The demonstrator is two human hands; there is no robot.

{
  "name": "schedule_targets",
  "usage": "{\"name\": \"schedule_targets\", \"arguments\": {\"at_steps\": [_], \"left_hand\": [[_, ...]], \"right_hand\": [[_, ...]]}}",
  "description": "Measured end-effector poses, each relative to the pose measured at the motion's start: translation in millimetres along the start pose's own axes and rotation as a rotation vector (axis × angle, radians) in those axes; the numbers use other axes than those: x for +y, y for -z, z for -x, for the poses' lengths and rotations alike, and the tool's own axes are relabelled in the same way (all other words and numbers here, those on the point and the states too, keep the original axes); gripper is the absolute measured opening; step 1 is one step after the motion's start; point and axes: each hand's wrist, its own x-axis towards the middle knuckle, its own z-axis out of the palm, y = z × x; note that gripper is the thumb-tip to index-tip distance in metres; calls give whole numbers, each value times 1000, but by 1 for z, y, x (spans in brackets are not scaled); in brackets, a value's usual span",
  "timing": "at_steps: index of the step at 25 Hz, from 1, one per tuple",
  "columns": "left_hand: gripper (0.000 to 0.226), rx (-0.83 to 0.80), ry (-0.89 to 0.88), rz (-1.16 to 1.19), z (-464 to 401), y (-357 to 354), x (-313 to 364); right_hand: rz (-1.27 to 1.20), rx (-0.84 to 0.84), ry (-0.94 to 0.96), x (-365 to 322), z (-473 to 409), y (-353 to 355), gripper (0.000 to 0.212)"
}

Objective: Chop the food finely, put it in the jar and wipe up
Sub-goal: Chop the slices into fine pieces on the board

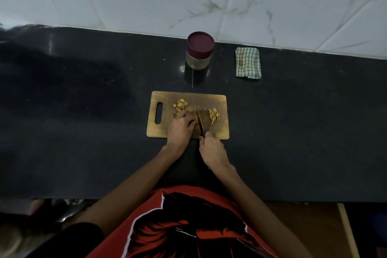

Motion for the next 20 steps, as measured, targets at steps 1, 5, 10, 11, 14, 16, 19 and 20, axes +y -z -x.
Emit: {"name": "schedule_targets", "arguments": {"at_steps": [1,5,10,11,14,16,19,20], "left_hand": [[18,2,3,0,0,0,0],[17,9,7,1,0,1,0],[18,10,5,-3,0,1,2],[19,9,8,-5,0,1,2],[19,-1,17,-5,0,1,1],[20,-5,16,-12,0,2,2],[20,-14,14,1,0,1,1],[20,-18,17,0,0,1,1]], "right_hand": [[13,-2,-7,0,0,-1,25],[72,-8,-40,-5,-1,-2,25],[93,-15,-51,-5,2,-4,22],[94,-15,-46,-3,5,-4,23],[73,17,-44,0,9,-3,24],[17,62,-65,2,7,1,25],[-19,95,-86,4,4,7,27],[-26,94,-84,4,5,9,28]]}}
